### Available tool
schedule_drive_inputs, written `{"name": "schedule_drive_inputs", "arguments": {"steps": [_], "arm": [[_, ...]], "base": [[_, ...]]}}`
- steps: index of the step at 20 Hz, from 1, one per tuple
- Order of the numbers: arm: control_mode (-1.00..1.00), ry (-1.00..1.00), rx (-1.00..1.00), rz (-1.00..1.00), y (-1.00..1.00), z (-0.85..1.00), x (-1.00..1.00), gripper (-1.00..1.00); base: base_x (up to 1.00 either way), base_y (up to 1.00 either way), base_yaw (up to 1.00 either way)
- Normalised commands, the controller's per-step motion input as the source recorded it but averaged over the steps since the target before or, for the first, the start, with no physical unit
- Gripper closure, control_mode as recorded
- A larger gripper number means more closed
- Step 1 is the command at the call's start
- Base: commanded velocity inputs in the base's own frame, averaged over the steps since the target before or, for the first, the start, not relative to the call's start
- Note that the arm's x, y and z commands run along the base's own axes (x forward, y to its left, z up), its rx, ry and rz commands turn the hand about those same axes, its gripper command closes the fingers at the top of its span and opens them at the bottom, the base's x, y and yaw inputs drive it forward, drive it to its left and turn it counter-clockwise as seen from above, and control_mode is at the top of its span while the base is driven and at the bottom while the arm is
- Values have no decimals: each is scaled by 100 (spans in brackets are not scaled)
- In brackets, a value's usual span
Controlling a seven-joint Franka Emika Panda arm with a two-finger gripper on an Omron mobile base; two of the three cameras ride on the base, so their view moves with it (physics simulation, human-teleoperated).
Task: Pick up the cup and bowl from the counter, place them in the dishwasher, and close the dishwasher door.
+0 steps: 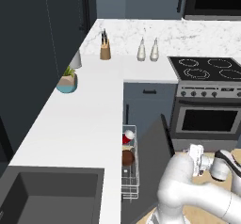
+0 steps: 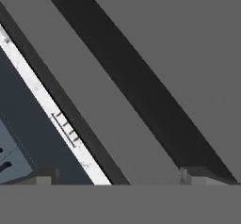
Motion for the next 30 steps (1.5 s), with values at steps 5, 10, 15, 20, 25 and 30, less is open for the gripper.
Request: {"name": "schedule_drive_inputs", "arguments": {"steps": [5, 10, 15, 20, 25, 30], "arm": [[-100, 31, 16, 10, -10, -70, 19, -100], [-100, 31, 15, 9, 0, -81, 43, -100], [-100, 37, 11, 10, 38, -92, 80, -100], [-100, 12, 18, 18, 98, -35, 49, -100], [-100, 0, 31, 38, 100, 5, 0, -100], [-100, 3, 39, 44, 99, 22, 0, -100]], "base": [[0, 0, 0], [0, 0, 0], [0, 0, 0], [0, 0, 0], [0, 0, 0], [0, 0, 0]]}}
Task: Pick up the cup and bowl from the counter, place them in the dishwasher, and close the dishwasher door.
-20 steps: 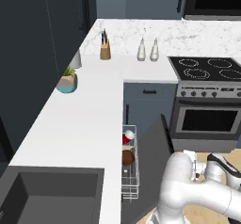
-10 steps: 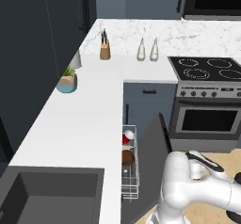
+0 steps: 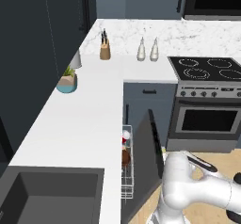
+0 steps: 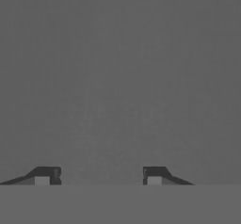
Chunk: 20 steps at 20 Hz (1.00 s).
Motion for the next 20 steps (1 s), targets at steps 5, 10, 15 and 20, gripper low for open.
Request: {"name": "schedule_drive_inputs", "arguments": {"steps": [5, 10, 15, 20], "arm": [[-100, 6, 44, 46, 97, 35, 0, -100], [-100, 0, 45, 42, 100, 37, 0, -100], [-100, 0, 48, 40, 100, 19, 4, -100], [-100, 0, 21, 21, 60, -1, 14, -100]], "base": [[0, 0, 0], [0, 0, 0], [0, 0, 0], [0, 0, 0]]}}
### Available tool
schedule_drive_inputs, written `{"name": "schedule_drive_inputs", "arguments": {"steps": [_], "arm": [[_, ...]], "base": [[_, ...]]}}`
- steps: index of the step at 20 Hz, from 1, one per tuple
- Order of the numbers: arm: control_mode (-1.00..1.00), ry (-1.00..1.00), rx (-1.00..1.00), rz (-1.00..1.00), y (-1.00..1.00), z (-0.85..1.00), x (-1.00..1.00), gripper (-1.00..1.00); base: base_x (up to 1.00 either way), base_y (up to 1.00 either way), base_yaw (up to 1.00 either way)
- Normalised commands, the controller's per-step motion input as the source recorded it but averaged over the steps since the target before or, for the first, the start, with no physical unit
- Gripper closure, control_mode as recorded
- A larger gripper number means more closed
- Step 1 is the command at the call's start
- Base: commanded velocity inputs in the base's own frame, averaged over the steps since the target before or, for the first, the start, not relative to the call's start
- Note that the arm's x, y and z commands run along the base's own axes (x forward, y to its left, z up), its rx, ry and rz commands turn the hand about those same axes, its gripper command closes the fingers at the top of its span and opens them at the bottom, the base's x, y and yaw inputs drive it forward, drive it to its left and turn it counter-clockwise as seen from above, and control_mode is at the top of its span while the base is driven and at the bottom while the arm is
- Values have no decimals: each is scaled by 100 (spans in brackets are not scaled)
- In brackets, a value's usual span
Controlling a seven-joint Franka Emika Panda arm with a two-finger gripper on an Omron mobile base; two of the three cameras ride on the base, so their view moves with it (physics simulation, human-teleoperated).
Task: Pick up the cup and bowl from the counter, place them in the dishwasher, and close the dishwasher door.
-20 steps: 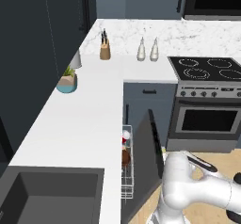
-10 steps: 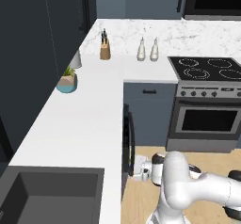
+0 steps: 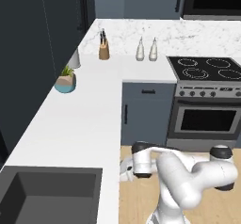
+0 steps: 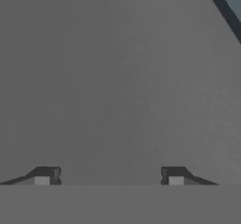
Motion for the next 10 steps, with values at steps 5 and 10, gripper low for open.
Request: {"name": "schedule_drive_inputs", "arguments": {"steps": [5, 10], "arm": [[-100, 1, 0, 1, 0, 0, 1, -100], [-100, -15, 6, 9, 0, -17, 0, -100]], "base": [[0, 0, 0], [0, 0, 0]]}}
